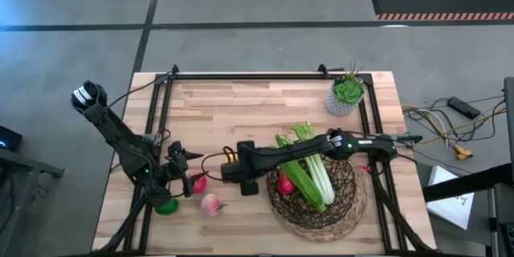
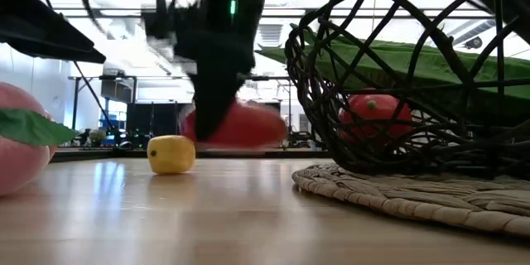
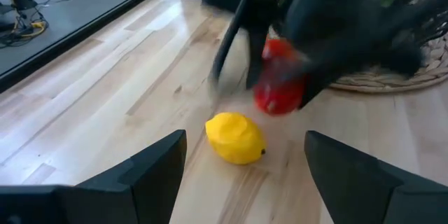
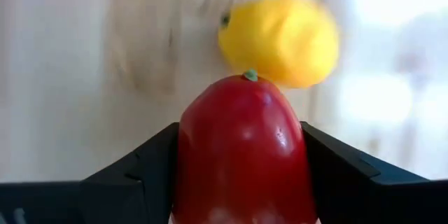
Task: Build produce basket
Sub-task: Put the red mango into the wire basket, then put the peach into the wire basket
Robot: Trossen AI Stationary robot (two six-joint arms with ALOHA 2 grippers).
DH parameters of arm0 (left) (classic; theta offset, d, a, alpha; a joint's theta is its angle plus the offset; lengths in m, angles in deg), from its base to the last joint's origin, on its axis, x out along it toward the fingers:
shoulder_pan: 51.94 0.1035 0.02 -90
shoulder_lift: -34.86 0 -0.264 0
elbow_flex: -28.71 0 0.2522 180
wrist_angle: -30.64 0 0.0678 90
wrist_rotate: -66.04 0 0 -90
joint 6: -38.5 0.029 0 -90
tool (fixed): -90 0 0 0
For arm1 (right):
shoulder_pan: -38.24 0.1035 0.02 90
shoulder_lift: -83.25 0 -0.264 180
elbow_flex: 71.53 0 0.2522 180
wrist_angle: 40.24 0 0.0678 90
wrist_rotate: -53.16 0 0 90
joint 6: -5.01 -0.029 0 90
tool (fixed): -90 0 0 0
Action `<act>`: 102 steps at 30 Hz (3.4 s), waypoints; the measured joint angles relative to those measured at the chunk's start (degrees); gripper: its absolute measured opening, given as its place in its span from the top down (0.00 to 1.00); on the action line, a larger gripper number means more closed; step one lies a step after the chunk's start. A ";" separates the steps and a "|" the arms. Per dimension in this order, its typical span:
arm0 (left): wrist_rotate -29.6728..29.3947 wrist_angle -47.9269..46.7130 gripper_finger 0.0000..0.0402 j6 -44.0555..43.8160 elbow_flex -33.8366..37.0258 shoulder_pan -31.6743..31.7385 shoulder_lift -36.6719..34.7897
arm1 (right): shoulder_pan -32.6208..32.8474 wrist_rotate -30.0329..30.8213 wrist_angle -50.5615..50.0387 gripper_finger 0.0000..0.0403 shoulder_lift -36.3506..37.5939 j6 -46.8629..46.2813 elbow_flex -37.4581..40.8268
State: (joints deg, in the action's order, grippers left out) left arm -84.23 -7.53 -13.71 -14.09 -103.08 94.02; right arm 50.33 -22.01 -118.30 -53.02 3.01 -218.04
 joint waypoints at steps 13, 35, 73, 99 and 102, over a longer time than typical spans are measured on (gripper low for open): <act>0.02 0.36 0.32 -0.04 -0.18 -0.02 0.00 | 19.10 20.77 -1.10 0.42 20.90 -20.26 9.05; -1.55 2.97 0.32 0.33 0.15 0.00 0.07 | 28.00 11.55 -15.92 0.34 49.02 -111.88 62.95; 22.34 -33.05 0.32 -38.28 -35.98 -19.37 34.03 | 16.21 16.74 52.14 0.08 3.39 -6.77 13.39; 15.68 -31.61 0.32 -46.45 -38.17 -19.67 44.19 | 11.01 11.47 47.62 0.20 -11.73 -16.29 0.11; 15.54 -31.64 0.32 -46.25 -38.17 -19.67 44.15 | 11.18 12.62 47.49 0.29 -11.60 -15.22 0.28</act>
State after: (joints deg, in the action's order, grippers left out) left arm -68.69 -39.17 -59.96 -52.25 -122.75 138.17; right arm 61.50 -9.38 -70.81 -64.62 -12.21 -217.76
